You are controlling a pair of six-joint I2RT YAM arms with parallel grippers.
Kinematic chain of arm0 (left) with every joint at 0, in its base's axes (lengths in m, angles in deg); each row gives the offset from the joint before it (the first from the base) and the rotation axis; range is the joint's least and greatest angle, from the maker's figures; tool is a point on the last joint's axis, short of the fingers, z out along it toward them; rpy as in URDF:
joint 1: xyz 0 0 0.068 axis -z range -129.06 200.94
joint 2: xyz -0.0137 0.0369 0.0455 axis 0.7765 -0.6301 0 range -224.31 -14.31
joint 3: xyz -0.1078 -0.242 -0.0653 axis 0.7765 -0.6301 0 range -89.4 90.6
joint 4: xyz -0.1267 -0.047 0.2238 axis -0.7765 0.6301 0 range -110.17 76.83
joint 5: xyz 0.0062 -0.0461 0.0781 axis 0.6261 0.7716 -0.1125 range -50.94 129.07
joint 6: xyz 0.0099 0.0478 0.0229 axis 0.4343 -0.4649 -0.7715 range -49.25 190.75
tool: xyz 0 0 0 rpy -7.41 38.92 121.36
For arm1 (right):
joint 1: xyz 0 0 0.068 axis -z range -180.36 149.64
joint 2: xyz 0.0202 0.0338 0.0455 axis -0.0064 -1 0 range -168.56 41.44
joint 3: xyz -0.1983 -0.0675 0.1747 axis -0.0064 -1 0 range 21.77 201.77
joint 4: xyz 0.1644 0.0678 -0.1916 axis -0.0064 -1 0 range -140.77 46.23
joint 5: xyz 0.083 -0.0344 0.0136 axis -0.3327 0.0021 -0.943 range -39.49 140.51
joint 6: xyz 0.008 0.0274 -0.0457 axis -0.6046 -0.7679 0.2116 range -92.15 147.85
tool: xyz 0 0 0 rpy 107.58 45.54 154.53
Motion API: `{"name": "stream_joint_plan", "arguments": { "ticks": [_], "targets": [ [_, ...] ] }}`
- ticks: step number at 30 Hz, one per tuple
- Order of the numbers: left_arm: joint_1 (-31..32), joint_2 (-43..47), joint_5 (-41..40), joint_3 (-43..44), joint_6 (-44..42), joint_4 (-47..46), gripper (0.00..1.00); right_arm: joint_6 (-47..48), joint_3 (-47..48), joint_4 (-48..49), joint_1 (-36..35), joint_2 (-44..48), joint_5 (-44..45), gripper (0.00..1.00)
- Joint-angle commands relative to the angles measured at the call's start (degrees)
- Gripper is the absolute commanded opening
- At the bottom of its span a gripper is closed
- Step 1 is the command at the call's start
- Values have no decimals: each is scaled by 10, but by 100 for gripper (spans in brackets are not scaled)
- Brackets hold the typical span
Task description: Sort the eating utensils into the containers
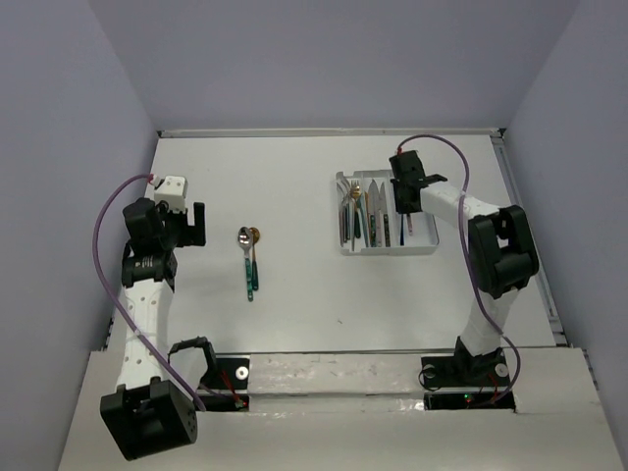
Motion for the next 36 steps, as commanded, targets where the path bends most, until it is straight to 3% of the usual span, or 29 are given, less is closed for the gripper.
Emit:
{"name": "stream_joint_plan", "arguments": {
  "ticks": [1, 5, 6, 15, 19, 20, 23, 26, 30, 32, 36],
  "targets": [
    [11, 0, 9, 5, -11, 1, 98, 4, -11, 5, 1, 2, -1, 22],
    [12, 2, 7, 3, -11, 1, 98, 2, -4, -18, 1, 10, -14, 54],
    [12, 3, 7, 3, -11, 0, 98, -1, 1, -25, 1, 15, -16, 56],
    [12, 2, 6, 3, -10, 0, 99, -61, -11, -60, -26, 119, -68, 56],
    [13, -3, 6, 5, -10, -1, 99, -82, 16, -62, -164, 148, -40, 54],
    [13, -5, 6, 5, -8, -1, 99, -86, 35, -68, -232, 127, -43, 54],
    [12, -5, -4, 5, -3, -4, 99, -120, 134, -66, -349, 48, -64, 55],
    [12, 7, -19, 0, -3, -7, 99, -113, 256, -67, -413, -35, -50, 57],
    [12, 19, -23, -4, -5, -7, 99, -104, 424, -133, -438, -204, -77, 58],
    [13, 20, -22, -4, -4, -7, 99, -90, 494, -175, -443, -246, -82, 56],
    [13, 18, -19, -4, -6, -7, 99, -68, 548, -208, -448, -311, -80, 54]
  ]
}}
